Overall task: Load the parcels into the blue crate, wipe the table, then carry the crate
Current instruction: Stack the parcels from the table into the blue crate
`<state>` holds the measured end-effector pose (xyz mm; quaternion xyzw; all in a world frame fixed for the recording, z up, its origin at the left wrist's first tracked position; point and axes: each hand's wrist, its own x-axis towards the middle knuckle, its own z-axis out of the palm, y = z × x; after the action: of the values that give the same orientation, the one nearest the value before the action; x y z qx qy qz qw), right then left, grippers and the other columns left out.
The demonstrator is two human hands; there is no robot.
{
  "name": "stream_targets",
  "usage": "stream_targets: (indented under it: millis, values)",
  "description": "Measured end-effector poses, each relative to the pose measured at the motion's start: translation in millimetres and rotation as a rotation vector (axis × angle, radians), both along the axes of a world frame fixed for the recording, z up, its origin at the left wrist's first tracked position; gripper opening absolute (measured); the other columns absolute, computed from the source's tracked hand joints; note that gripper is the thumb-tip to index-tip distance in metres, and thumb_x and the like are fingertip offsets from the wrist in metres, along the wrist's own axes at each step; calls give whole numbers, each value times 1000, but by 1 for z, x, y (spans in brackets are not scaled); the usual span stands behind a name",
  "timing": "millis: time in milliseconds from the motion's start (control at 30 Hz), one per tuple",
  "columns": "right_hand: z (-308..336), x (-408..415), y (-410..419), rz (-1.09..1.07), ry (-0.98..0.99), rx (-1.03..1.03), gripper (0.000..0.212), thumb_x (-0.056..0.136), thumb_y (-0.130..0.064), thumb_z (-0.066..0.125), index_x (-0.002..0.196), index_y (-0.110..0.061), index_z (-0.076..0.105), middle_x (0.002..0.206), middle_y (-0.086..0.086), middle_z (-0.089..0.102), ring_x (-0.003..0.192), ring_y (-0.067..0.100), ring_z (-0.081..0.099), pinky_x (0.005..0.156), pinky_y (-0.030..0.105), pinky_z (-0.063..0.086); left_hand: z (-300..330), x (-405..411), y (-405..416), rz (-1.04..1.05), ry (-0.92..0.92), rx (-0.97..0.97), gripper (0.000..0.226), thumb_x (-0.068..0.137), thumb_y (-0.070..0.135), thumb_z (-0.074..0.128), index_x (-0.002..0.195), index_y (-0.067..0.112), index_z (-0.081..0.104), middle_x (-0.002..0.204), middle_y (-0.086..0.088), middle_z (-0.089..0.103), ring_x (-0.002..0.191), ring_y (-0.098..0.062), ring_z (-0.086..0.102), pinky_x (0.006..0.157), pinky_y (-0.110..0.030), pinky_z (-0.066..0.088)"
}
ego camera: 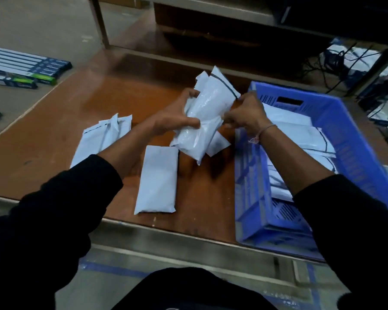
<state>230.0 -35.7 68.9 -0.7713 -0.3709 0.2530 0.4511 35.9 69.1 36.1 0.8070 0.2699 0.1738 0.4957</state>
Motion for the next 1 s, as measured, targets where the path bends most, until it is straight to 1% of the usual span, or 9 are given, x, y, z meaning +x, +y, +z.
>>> stream_targets:
  millis: [67, 133, 233, 333, 433, 600, 767, 867, 1000]
  values:
    - [9, 22, -4, 11, -318, -4, 93, 59, -20, 89, 135, -7, 36, 124, 15, 50, 112, 34, 59, 89, 47, 56, 19, 14, -2, -24, 39, 238, 87, 65, 37, 78, 140, 27, 35, 134, 0, 47, 120, -23, 54, 98, -43, 54]
    - [20, 44, -10, 68, -501, 33, 124, 54, -27, 94, 152, -9, 19, 150, 17, 28, 137, 36, 37, 109, 43, 40, 38, 31, -5, -55, 116, 467, 86, 61, 41, 77, 137, 31, 37, 130, 5, 51, 111, -22, 57, 91, -45, 54]
    - [32, 84, -20, 211, -556, 117, 137, 56, -31, 94, 158, -14, 4, 161, 12, 18, 146, 33, 23, 117, 44, 29, 64, 55, -12, -95, 286, 700, 90, 62, 38, 81, 138, 42, 32, 121, 3, 58, 94, -24, 60, 74, -42, 53]
    - [39, 116, -36, 295, -515, 171, 133, 57, -31, 91, 158, -23, 5, 152, 2, 40, 137, 24, 39, 111, 40, 40, 80, 82, -22, -131, 343, 852, 99, 63, 32, 82, 142, 42, 24, 108, -2, 59, 84, -26, 58, 67, -39, 49]
    - [41, 141, -52, 299, -511, 227, 116, 58, -29, 90, 153, -25, 24, 140, 1, 51, 126, 18, 51, 103, 31, 47, 91, 112, -33, -162, 344, 949, 104, 62, 27, 84, 144, 37, 20, 112, -4, 62, 81, -27, 60, 65, -39, 51]
    - [48, 193, -77, 169, -898, 202, 69, 55, -49, 77, 117, -21, 63, 112, 9, 58, 103, 29, 55, 87, 35, 41, 105, 166, -45, -149, 248, 1044, 104, 65, 27, 83, 147, 29, 19, 133, -3, 59, 97, -30, 64, 74, -43, 55]
    - [48, 238, -108, -31, -1238, 18, 53, 64, -48, 68, 110, -23, 61, 109, 7, 60, 100, 34, 51, 84, 42, 39, 99, 229, -54, -86, 208, 1192, 63, 73, 34, 75, 129, 19, 48, 120, -7, 60, 105, -33, 60, 82, -42, 41]
    - [34, 253, -118, -56, -1384, -126, 57, 68, -46, 59, 118, -18, 56, 115, 9, 58, 105, 37, 48, 73, 41, 34, 79, 263, -60, -55, 244, 1251, 65, 72, 30, 80, 128, 17, 50, 122, -11, 56, 110, -35, 55, 85, -44, 41]
    - [1, 263, -109, -31, -1336, -159, 48, 67, -30, 75, 104, -8, 55, 106, 18, 60, 97, 40, 54, 65, 42, 37, 50, 290, -61, -12, 305, 1317, 72, 61, 28, 88, 122, 16, 53, 118, -11, 55, 107, -35, 51, 81, -43, 39]
